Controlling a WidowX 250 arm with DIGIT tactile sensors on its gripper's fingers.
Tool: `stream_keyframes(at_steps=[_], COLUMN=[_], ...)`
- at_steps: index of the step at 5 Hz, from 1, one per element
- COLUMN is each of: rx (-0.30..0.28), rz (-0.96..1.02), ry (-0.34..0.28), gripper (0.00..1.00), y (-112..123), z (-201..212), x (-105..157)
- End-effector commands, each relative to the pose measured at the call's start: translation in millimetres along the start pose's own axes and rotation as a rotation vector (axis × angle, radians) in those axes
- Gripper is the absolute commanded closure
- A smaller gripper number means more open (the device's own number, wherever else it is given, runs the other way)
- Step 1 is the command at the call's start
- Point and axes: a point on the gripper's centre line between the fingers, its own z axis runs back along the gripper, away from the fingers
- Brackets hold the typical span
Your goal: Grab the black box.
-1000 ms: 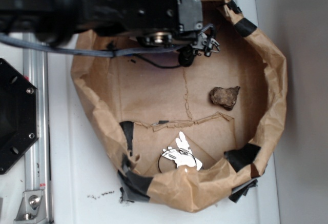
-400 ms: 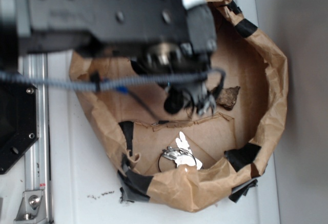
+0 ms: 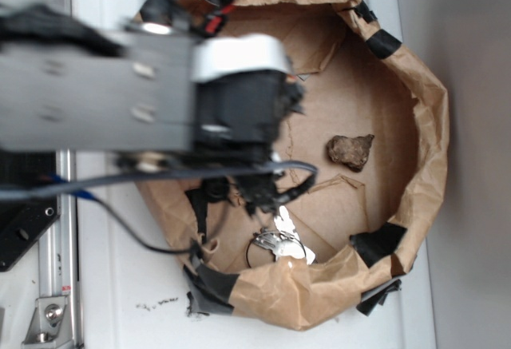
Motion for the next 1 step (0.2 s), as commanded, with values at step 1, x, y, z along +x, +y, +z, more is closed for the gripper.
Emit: stream_keyframes(at_steps=[1], rx=[-0.033], rz=[0.042], ry=[0.046], gripper=[1.00], y=[25.6], z=[8.9], x=[12.3])
